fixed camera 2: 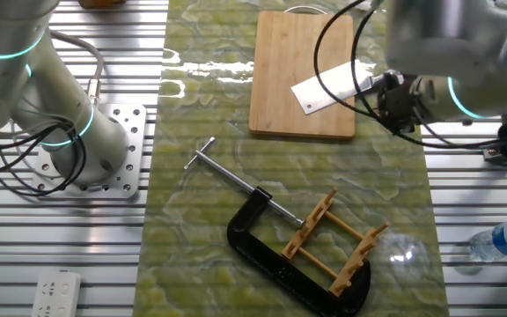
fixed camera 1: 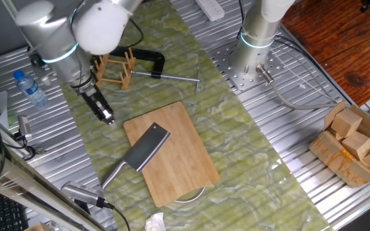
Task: Put the knife on the knife rack
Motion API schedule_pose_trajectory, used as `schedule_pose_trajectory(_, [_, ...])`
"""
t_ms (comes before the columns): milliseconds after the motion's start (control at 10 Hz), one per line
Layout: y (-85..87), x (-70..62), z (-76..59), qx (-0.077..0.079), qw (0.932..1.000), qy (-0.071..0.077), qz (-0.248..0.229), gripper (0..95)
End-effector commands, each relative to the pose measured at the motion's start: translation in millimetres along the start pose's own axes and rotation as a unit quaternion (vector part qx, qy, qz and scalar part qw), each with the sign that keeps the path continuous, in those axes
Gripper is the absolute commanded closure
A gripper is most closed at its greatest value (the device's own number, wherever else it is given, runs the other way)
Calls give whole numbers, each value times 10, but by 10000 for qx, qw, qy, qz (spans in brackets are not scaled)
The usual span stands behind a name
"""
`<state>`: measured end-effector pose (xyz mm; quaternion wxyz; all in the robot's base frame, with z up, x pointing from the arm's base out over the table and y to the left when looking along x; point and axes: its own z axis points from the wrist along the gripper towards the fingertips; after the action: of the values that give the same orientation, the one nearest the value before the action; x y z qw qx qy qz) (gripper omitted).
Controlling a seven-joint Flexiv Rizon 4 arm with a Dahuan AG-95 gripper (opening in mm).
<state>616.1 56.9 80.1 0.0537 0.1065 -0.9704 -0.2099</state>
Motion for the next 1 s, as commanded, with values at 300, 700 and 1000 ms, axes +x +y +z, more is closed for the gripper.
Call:
schedule_pose_trajectory(300, [-16,-56,38,-77,9999,130,-71,950])
schedule_pose_trajectory(700, [-18,-58,36,-94,9997,191,-150,950])
schedule_pose_trajectory(1000, [-18,-58,36,-149,9991,345,-209,950])
